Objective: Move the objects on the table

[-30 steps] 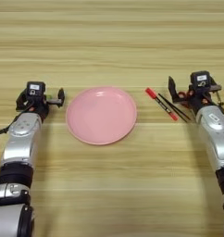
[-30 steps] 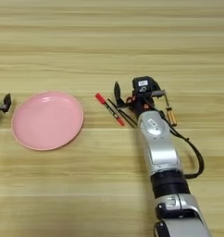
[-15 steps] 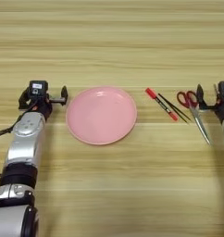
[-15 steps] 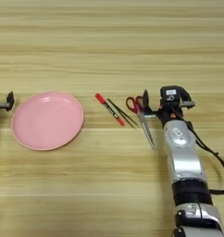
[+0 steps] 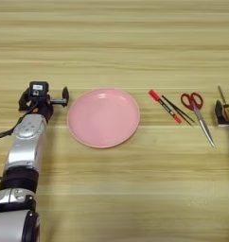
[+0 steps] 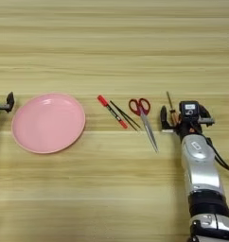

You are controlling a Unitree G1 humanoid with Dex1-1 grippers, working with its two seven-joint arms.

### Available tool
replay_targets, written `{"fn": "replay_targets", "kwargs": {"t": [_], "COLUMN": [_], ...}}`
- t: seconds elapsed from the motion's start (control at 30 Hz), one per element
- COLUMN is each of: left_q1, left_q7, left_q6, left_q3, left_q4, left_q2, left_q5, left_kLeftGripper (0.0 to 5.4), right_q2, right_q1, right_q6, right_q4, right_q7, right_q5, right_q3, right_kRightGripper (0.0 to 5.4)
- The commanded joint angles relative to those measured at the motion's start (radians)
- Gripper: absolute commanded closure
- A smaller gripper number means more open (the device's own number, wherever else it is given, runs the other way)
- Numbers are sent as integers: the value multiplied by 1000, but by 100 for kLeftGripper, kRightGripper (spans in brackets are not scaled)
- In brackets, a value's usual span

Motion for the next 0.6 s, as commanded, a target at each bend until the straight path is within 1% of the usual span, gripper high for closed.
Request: {"fn": "replay_targets", "kwargs": {"t": [0.03, 0.13, 0.33, 0.4, 0.47, 0.6], "left_q1": [7, 6, 11, 11, 5, 0], "left_q7": [8, 13, 29, 40, 47, 56], "left_q6": [-8, -15, -74, -111, -160, -211], "left_q3": [2, 5, 29, 40, 47, 43], "left_q4": [-3, 1, -26, -24, 12, 70], "left_q2": [2, 0, -9, -15, -18, -25], "left_q5": [7, 5, -11, -18, -16, -7], "left_kLeftGripper": [2, 2, 2, 2, 2, 2], "right_q2": [2, 1, 1, 1, 1, 2], "right_q1": [-1, -1, 1, 2, 1, 1], "right_q6": [43, 50, 57, 59, 60, 60], "right_q4": [16, 18, 24, 24, 28, 28], "right_q7": [26, 28, 27, 28, 30, 31], "right_q5": [23, 24, 20, 21, 21, 22], "right_q3": [-1, 2, 7, 8, 9, 11], "right_kRightGripper": [0, 0, 0, 0, 0, 0]}}
